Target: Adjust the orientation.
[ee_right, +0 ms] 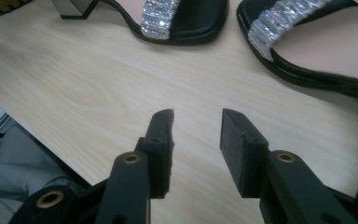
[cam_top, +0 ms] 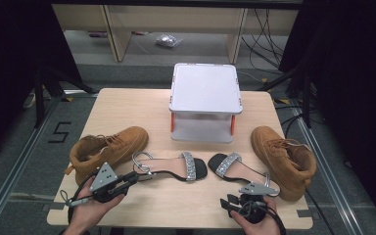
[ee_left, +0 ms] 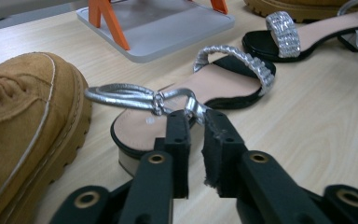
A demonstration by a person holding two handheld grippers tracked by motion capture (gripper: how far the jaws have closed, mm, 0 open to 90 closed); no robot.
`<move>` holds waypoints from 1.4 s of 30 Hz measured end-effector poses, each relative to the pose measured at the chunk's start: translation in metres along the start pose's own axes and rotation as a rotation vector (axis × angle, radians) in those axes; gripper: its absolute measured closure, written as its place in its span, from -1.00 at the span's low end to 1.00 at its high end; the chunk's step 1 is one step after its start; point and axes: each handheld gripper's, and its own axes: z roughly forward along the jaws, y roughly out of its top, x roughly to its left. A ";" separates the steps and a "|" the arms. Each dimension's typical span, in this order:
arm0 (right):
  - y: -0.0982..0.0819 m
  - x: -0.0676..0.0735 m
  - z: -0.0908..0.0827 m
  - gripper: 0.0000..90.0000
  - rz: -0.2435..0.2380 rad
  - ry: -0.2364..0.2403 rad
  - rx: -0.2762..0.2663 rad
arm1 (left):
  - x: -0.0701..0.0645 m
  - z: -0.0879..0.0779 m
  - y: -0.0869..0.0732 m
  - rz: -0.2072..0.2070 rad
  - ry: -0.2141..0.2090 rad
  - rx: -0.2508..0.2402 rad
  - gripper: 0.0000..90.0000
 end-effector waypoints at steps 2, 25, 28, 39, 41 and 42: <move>0.001 0.000 0.003 0.48 -0.014 0.007 0.006 | 0.002 0.004 0.004 -0.006 0.006 0.002 0.87; 0.033 0.033 0.070 1.00 -0.110 0.039 0.125 | 0.038 0.118 0.079 0.187 -0.003 0.322 0.99; 0.035 0.036 0.076 1.00 -0.102 0.045 0.145 | 0.038 0.130 0.079 0.175 -0.006 0.363 0.99; 0.050 0.041 0.098 1.00 -0.105 0.044 0.160 | 0.041 0.163 0.072 0.189 -0.013 0.577 1.00; 0.052 0.041 0.101 1.00 -0.102 0.038 0.165 | 0.040 0.164 0.069 0.180 -0.020 0.603 1.00; 0.053 0.041 0.104 1.00 -0.095 0.034 0.171 | 0.040 0.164 0.066 0.182 -0.039 0.644 1.00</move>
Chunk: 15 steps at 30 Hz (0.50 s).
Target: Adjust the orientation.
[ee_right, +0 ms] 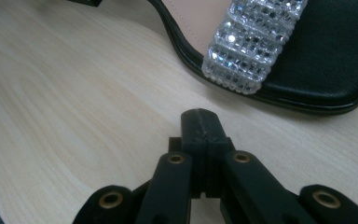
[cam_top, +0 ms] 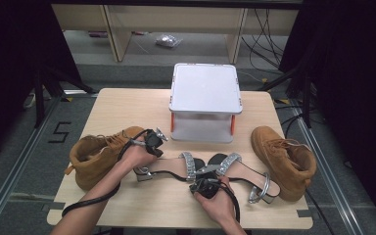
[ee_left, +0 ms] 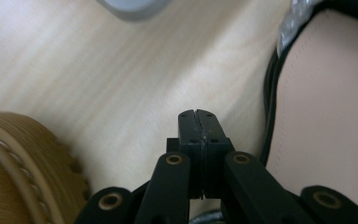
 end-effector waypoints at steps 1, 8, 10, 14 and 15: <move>0.001 0.000 0.001 1.00 0.002 0.002 -0.002 | 0.000 0.001 -0.001 -0.013 -0.011 0.007 1.00; 0.006 -0.004 0.005 1.00 0.014 -0.008 -0.006 | -0.002 0.001 -0.001 -0.038 -0.027 0.024 1.00; 0.008 -0.006 0.006 1.00 0.015 -0.020 -0.005 | -0.004 0.000 -0.002 -0.059 -0.033 0.032 1.00; 0.010 -0.010 0.006 1.00 0.030 -0.023 -0.009 | -0.004 -0.001 -0.003 -0.056 -0.057 0.050 1.00; 0.010 -0.010 0.006 1.00 0.030 -0.023 -0.009 | -0.004 -0.001 -0.003 -0.056 -0.057 0.050 1.00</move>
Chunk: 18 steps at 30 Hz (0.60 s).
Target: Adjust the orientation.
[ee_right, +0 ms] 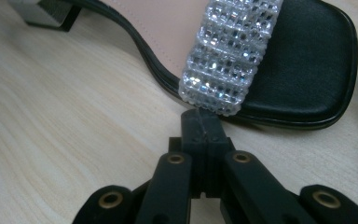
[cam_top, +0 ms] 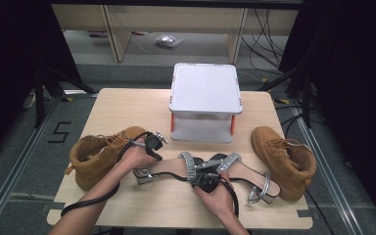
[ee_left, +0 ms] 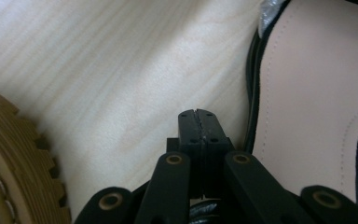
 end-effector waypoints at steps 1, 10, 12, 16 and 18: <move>0.000 0.000 0.000 1.00 -0.001 0.000 -0.006 | 0.000 0.000 -0.002 -0.017 -0.018 0.005 1.00; 0.002 -0.002 0.001 1.00 0.008 -0.009 -0.012 | -0.010 -0.004 -0.007 -0.022 -0.063 0.047 1.00; 0.003 -0.002 0.002 1.00 0.007 -0.010 -0.017 | -0.011 -0.004 -0.009 -0.033 -0.101 0.061 1.00; 0.005 -0.002 0.005 1.00 0.015 -0.011 -0.024 | -0.017 -0.004 -0.015 -0.048 -0.195 0.077 1.00; 0.005 -0.004 0.005 1.00 0.000 -0.052 -0.012 | -0.020 -0.004 -0.018 -0.048 -0.218 0.068 1.00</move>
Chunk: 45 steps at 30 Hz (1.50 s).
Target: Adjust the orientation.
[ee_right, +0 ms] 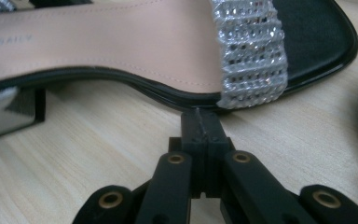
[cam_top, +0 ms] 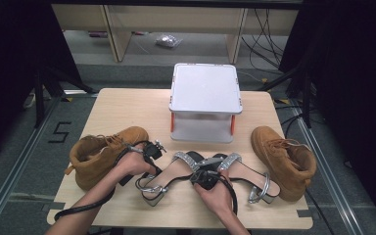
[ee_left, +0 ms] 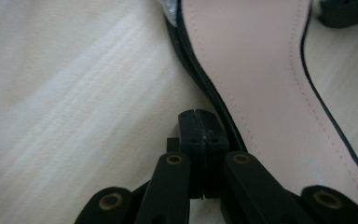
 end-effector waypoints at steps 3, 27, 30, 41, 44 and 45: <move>0.001 0.001 0.000 1.00 -0.001 0.015 -0.004 | -0.005 0.001 -0.003 0.010 -0.016 -0.006 1.00; 0.001 0.002 -0.004 1.00 -0.003 0.061 -0.007 | -0.043 0.012 -0.006 0.084 -0.063 -0.042 1.00; 0.001 0.001 -0.004 1.00 -0.007 0.057 -0.020 | -0.046 0.013 -0.005 0.080 -0.071 -0.053 1.00; -0.001 -0.003 -0.012 0.94 0.014 0.052 -0.014 | -0.055 0.018 -0.001 0.072 -0.020 -0.114 1.00; -0.002 -0.003 -0.014 0.88 0.032 0.067 0.008 | -0.055 0.017 -0.002 0.085 -0.002 -0.122 0.99; -0.003 -0.003 -0.018 0.80 0.029 0.045 -0.007 | -0.055 0.013 -0.003 0.110 0.026 -0.138 0.93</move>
